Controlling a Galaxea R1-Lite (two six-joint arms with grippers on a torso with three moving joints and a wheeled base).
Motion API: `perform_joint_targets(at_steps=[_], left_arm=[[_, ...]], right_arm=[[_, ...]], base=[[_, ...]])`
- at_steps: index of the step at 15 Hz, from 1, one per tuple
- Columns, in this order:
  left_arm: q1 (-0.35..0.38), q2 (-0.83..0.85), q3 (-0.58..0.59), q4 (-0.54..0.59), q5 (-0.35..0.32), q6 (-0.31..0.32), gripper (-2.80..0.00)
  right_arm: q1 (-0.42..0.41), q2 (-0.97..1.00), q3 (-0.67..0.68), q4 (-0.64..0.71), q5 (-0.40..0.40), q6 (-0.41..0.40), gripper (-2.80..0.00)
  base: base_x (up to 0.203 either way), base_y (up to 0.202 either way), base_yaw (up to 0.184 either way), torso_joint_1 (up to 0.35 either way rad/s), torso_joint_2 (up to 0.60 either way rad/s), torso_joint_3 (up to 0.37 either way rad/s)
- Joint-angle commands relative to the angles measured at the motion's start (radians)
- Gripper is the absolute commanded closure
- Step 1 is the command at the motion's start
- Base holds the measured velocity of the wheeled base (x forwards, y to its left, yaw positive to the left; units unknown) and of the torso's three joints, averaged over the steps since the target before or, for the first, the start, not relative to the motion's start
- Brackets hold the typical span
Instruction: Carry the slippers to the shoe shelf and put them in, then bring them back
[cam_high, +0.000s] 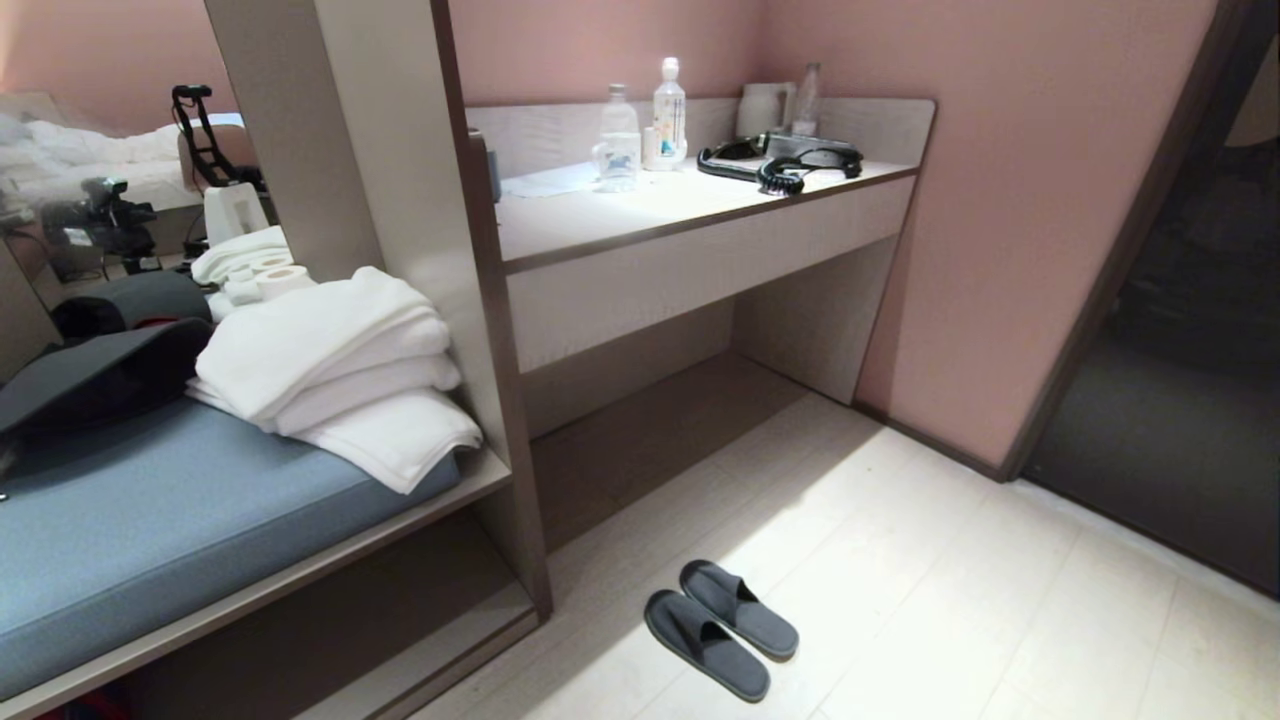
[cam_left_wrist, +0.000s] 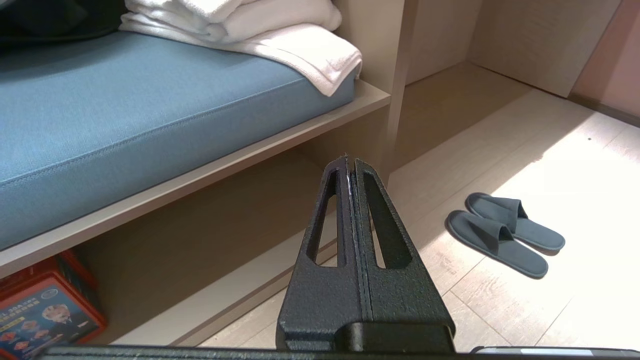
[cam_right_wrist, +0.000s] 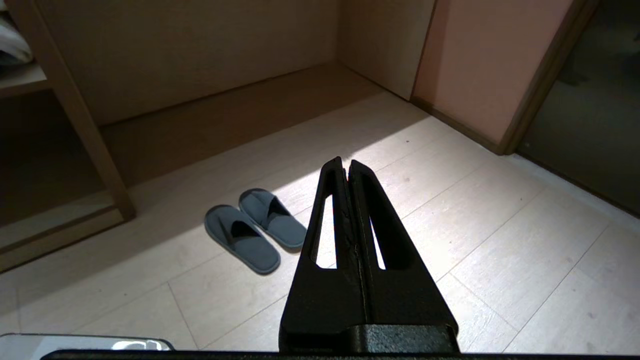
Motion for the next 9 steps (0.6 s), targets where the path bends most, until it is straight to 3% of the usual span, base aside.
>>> perform_joint_targets(at_steps=[1, 9], left_arm=[[0.001, 0.0, 0.0, 0.0, 0.0, -0.001, 0.0], [0.002, 0.002, 0.0, 0.0, 0.0, -0.001, 0.0]], right_arm=[[0.0, 0.002, 0.001, -0.001, 0.002, -0.007, 0.0], [0.0, 0.002, 0.001, -0.001, 0.003, -0.019, 0.0]], base=[[0.0, 0.0, 0.0, -0.005, 0.0, 0.037], [0.0, 0.0, 0.0, 0.0, 0.0, 0.0]])
